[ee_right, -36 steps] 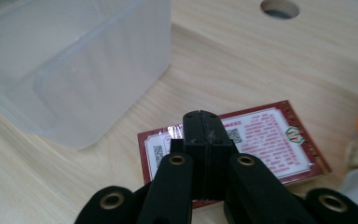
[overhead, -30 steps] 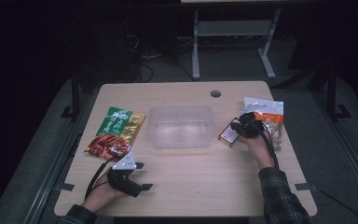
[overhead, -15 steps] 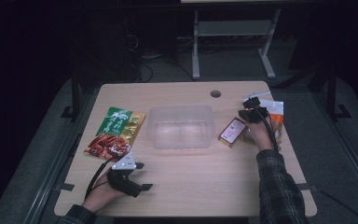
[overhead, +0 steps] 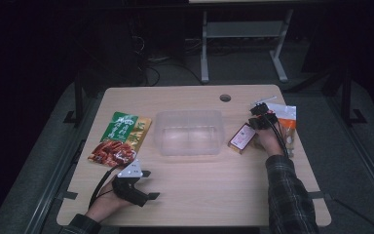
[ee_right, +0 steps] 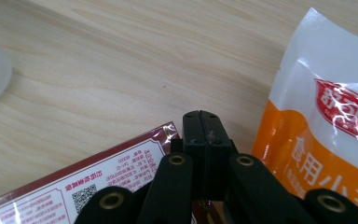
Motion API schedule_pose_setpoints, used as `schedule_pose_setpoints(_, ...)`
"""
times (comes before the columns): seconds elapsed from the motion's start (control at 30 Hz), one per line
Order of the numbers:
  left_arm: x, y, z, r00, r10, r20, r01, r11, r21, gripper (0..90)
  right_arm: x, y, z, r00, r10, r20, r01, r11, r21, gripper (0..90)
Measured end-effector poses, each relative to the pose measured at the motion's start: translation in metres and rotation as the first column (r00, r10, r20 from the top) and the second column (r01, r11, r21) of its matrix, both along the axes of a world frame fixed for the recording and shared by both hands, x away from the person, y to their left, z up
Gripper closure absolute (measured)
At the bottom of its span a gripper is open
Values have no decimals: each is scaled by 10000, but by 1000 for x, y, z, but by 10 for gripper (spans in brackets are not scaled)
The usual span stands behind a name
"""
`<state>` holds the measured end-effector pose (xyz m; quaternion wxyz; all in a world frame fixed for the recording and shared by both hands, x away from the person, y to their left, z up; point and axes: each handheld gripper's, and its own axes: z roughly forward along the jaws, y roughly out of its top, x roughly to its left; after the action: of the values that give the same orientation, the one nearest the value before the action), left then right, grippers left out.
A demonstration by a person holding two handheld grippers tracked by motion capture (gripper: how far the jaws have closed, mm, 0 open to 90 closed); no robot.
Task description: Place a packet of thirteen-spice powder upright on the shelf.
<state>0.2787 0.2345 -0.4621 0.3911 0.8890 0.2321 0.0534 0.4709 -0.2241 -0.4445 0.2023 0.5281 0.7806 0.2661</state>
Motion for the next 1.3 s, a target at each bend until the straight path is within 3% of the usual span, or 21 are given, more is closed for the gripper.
schedule_pose_setpoints(0.2,-1,0,0,10000,-9,-26,9,10000,4,136,-1,2,-1,9995,262,-180,-265,9995,-143,900)
schedule_pose_setpoints(0.4,0,0,0,10000,-15,-27,15,10000,32,137,-12,6,-6,9941,918,-577,-931,9954,-216,900)
schedule_pose_setpoints(0.43,-1,-1,-1,10000,-19,-54,19,10000,65,138,-17,8,-7,9911,1223,-523,-1233,9922,-167,900)
schedule_pose_setpoints(0.5,-1,-1,-1,10000,-38,-69,39,10000,73,138,-19,9,-7,9899,1321,-508,-1330,9910,-135,900)
schedule_pose_setpoints(0.53,-1,-1,-1,10000,-45,-74,45,10000,55,137,-25,11,-7,9847,1703,-359,-1714,9848,-281,900)
schedule_pose_setpoints(0.57,-1,-1,-1,10000,-55,-70,55,10000,47,137,-25,11,-7,9847,1703,-359,-1714,9848,-281,900)
schedule_pose_setpoints(0.67,-1,-2,-1,9999,-99,-76,99,9999,-19,137,-33,17,-6,9725,2301,-372,-2318,9714,-520,900)
schedule_pose_setpoints(0.9,-1,-2,-2,9999,-116,-92,116,9999,47,137,-45,20,-8,9602,2754,-461,-2775,9594,-495,900)
schedule_pose_setpoints(0.93,-1,-2,-1,9999,-136,-90,137,9999,52,137,-50,22,-8,9538,2973,-428,-2993,9526,-541,900)
schedule_pose_setpoints(1.03,-1,-3,-1,9998,-173,-103,174,9998,79,137,-58,24,-8,9422,3332,-342,-3345,9412,-474,900)
schedule_pose_setpoints(1.07,-1,-3,-1,9998,-173,-103,174,9998,79,137,-58,24,-8,9422,3332,-342,-3345,9412,-474,900)
schedule_pose_setpoints(1.13,-1,-3,-2,9997,-197,-109,198,9998,71,137,-66,25,-7,9302,3648,-401,-3659,9304,-223,900)
schedule_pose_setpoints(1.3,-1,-4,-2,9997,-218,-117,219,9997,72,137,-78,28,-3,9174,3968,-300,-3968,9179,61,900)
